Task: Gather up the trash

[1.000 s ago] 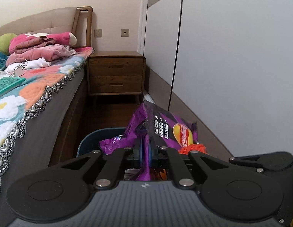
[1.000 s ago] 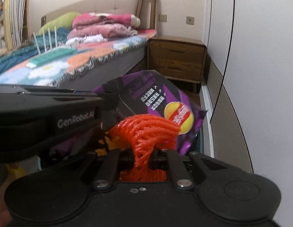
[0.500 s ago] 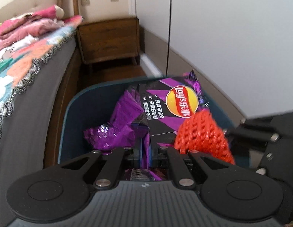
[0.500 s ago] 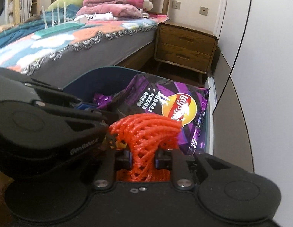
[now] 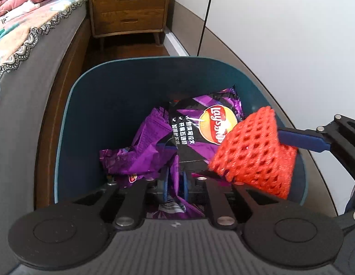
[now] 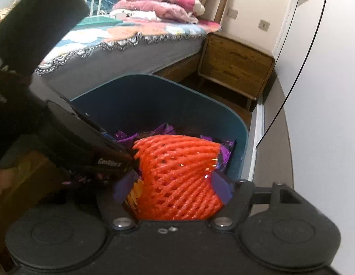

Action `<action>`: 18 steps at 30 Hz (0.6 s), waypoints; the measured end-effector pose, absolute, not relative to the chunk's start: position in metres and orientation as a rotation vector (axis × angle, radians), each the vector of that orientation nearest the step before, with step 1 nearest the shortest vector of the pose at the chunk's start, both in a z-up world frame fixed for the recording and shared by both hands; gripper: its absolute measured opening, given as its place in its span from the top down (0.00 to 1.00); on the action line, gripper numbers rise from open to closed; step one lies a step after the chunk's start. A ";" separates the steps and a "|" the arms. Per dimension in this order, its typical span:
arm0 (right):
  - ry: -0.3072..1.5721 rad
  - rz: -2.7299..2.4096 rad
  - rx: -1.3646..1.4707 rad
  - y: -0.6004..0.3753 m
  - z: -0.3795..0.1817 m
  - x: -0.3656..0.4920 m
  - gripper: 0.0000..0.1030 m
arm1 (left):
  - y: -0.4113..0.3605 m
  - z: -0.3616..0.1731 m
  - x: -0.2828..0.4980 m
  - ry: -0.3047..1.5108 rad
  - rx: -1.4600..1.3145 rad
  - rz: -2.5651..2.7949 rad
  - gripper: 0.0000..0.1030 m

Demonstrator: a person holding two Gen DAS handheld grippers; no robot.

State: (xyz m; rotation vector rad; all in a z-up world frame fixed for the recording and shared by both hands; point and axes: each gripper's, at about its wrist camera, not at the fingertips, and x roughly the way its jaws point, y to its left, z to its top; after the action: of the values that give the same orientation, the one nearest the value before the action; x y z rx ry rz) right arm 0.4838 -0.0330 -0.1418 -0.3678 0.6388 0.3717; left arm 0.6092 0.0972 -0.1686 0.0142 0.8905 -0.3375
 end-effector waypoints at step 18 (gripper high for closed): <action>0.469 0.404 -0.145 -0.078 -0.108 0.437 0.02 | 0.110 -0.112 0.545 0.633 -0.026 -0.328 0.33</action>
State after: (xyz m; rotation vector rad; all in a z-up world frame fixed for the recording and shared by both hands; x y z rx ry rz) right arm 0.4373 -0.0785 -0.1084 -0.1446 0.4690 0.4037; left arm 0.5451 0.1098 -0.1118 -0.0256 0.6333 -0.3285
